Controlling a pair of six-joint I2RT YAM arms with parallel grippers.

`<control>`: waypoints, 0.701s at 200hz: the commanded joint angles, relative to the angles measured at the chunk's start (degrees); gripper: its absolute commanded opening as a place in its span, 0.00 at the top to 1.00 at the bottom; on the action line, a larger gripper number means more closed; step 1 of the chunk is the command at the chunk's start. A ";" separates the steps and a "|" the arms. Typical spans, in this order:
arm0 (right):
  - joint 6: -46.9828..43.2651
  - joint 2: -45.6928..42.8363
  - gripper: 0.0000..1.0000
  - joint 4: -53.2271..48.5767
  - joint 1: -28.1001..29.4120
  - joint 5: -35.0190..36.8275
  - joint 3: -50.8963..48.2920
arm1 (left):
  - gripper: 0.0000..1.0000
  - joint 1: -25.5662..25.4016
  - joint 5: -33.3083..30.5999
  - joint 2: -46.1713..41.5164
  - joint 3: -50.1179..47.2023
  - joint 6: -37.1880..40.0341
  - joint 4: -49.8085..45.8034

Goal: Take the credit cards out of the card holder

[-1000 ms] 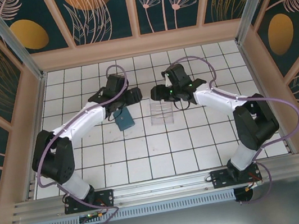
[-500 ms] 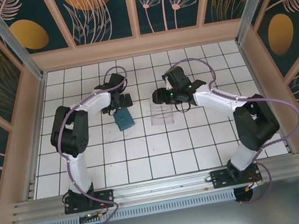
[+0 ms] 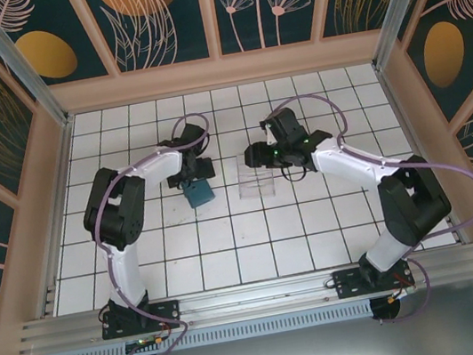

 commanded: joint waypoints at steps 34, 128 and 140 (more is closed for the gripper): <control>-0.76 -4.50 0.40 0.59 -0.20 0.45 -2.33 | 0.21 -1.92 1.20 -5.88 -7.75 -2.38 -2.03; 1.14 -10.75 0.42 0.08 -0.20 -0.03 -8.05 | 0.33 -13.77 7.71 -20.52 -23.82 -13.35 4.51; 1.48 -11.60 0.41 -0.11 -0.11 0.00 -8.88 | 0.33 -15.95 7.96 -20.11 -23.58 -15.09 5.73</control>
